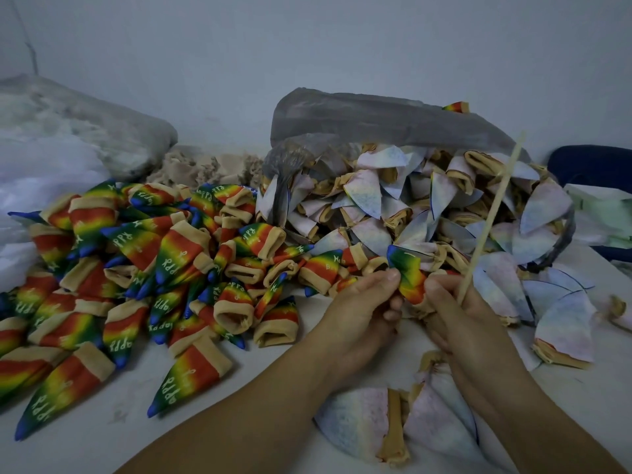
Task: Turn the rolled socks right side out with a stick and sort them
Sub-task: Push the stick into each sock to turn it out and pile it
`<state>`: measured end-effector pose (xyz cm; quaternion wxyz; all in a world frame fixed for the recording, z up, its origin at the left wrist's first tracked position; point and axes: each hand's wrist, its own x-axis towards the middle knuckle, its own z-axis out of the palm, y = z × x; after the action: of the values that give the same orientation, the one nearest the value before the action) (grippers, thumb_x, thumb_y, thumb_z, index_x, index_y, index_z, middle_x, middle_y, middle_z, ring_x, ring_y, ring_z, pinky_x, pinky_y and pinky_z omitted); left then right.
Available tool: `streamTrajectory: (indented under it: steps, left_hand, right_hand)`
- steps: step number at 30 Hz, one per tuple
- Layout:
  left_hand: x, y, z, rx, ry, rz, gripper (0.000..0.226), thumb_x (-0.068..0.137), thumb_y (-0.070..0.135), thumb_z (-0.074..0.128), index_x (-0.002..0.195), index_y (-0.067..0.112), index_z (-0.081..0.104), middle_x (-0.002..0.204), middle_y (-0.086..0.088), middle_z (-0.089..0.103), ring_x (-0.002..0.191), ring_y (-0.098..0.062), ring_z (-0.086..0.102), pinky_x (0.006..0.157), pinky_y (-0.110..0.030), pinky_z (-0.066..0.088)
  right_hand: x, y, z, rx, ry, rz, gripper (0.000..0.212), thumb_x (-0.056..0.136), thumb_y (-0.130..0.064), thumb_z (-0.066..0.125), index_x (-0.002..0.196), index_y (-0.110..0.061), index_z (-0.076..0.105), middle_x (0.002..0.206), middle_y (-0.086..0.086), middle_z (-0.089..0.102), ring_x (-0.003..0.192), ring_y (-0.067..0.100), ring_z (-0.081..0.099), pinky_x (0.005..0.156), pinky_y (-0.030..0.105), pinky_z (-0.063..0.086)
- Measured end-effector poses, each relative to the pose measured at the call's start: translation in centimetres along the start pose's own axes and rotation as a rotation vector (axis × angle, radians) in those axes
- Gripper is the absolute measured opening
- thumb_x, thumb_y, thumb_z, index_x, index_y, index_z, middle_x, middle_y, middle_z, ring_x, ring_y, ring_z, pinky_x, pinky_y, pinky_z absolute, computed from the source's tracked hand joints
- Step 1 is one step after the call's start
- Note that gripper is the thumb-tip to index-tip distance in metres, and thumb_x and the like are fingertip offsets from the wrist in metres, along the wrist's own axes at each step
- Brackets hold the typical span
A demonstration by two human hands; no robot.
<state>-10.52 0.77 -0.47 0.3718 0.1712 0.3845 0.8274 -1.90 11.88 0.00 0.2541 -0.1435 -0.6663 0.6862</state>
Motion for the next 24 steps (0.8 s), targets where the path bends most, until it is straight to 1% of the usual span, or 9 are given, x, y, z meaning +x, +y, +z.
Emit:
streamTrajectory:
  steps: [3, 7, 11, 13, 15, 17, 20, 22, 24]
  left_hand:
    - [0.1, 0.1, -0.1, 0.067, 0.017, 0.021, 0.023, 0.082, 0.029, 0.068, 0.093, 0.01, 0.062, 0.073, -0.002, 0.062, 0.065, -0.009, 0.055, 0.058, -0.018, 0.044]
    - [0.4, 0.6, -0.3, 0.095, 0.071, 0.087, 0.052, 0.079, 0.035, 0.069, 0.123, 0.008, 0.058, 0.113, -0.013, 0.068, 0.103, -0.023, 0.066, 0.092, -0.033, 0.054]
    - [0.2, 1.0, -0.7, 0.104, -0.013, 0.04, 0.047, 0.083, 0.033, 0.065, 0.115, -0.001, 0.064, 0.103, -0.013, 0.07, 0.098, -0.022, 0.067, 0.088, -0.031, 0.056]
    - [0.5, 1.1, -1.1, 0.065, 0.053, 0.05, 0.037, 0.082, 0.034, 0.066, 0.104, 0.004, 0.067, 0.095, -0.012, 0.072, 0.092, -0.022, 0.069, 0.08, -0.032, 0.058]
    - [0.9, 1.7, -1.7, -0.048, 0.162, 0.058, 0.041, 0.083, 0.036, 0.065, 0.108, 0.003, 0.066, 0.099, -0.013, 0.073, 0.091, -0.022, 0.071, 0.074, -0.032, 0.059]
    - [1.2, 2.4, -2.8, -0.264, 0.256, 0.081, 0.044, 0.085, 0.034, 0.065, 0.114, 0.0, 0.064, 0.106, -0.016, 0.073, 0.092, -0.023, 0.073, 0.071, -0.031, 0.061]
    - [1.4, 3.1, -4.1, -0.485, 0.34, 0.129, 0.03, 0.087, 0.029, 0.067, 0.1, 0.003, 0.068, 0.099, -0.015, 0.075, 0.08, -0.02, 0.075, 0.063, -0.029, 0.061]
    - [1.5, 3.3, -4.5, -0.538, 0.379, 0.142, 0.027, 0.09, 0.028, 0.067, 0.099, 0.003, 0.068, 0.098, -0.014, 0.076, 0.081, -0.02, 0.076, 0.059, -0.028, 0.06]
    - [1.6, 3.2, -4.6, -0.557, 0.395, 0.145, 0.026, 0.091, 0.028, 0.067, 0.1, 0.003, 0.069, 0.097, -0.013, 0.077, 0.083, -0.02, 0.076, 0.059, -0.028, 0.06]
  right_hand:
    - [-0.1, -0.4, -0.1, 0.085, -0.035, 0.051, 0.012, 0.091, -0.028, 0.054, 0.084, -0.018, 0.056, 0.046, -0.007, 0.046, 0.035, 0.003, 0.028, 0.034, 0.016, 0.027]
    - [-0.2, -0.6, -0.5, 0.029, -0.085, 0.049, 0.015, 0.08, -0.04, 0.058, 0.077, -0.026, 0.062, 0.044, -0.006, 0.035, 0.036, 0.004, 0.025, 0.034, 0.016, 0.025]
    - [-0.5, -0.4, -0.4, 0.032, -0.12, 0.083, 0.018, 0.072, -0.05, 0.062, 0.072, -0.032, 0.067, 0.045, -0.005, 0.033, 0.037, 0.004, 0.025, 0.035, 0.017, 0.025]
    - [-0.5, -0.5, -0.7, -0.168, -0.085, 0.039, 0.035, 0.069, -0.067, 0.056, 0.081, -0.035, 0.067, 0.047, -0.007, 0.045, 0.041, 0.004, 0.037, 0.044, 0.019, 0.031]
    - [-0.5, -0.4, -1.2, -0.446, -0.023, -0.082, 0.04, 0.076, -0.073, 0.04, 0.085, -0.041, 0.063, 0.065, -0.014, 0.062, 0.058, 0.002, 0.053, 0.057, 0.024, 0.036]
    - [-0.4, -0.3, -1.9, -0.595, -0.022, -0.212, 0.039, 0.085, -0.065, 0.033, 0.078, -0.037, 0.058, 0.074, -0.009, 0.061, 0.068, 0.004, 0.055, 0.062, 0.028, 0.041]
    - [-0.3, -0.6, -3.0, -0.824, -0.053, -0.295, 0.041, 0.086, -0.06, 0.03, 0.068, -0.032, 0.054, 0.066, -0.005, 0.057, 0.066, 0.007, 0.055, 0.063, 0.034, 0.045]
    - [0.2, -0.9, -4.1, -0.99, -0.05, -0.307, 0.044, 0.084, -0.063, 0.027, 0.072, -0.033, 0.056, 0.074, -0.007, 0.06, 0.073, 0.009, 0.058, 0.065, 0.033, 0.046]
    - [0.6, -1.2, -5.1, -1.1, -0.029, -0.306, 0.058, 0.082, -0.071, 0.015, 0.078, -0.032, 0.059, 0.082, -0.005, 0.06, 0.076, 0.012, 0.059, 0.067, 0.037, 0.047]
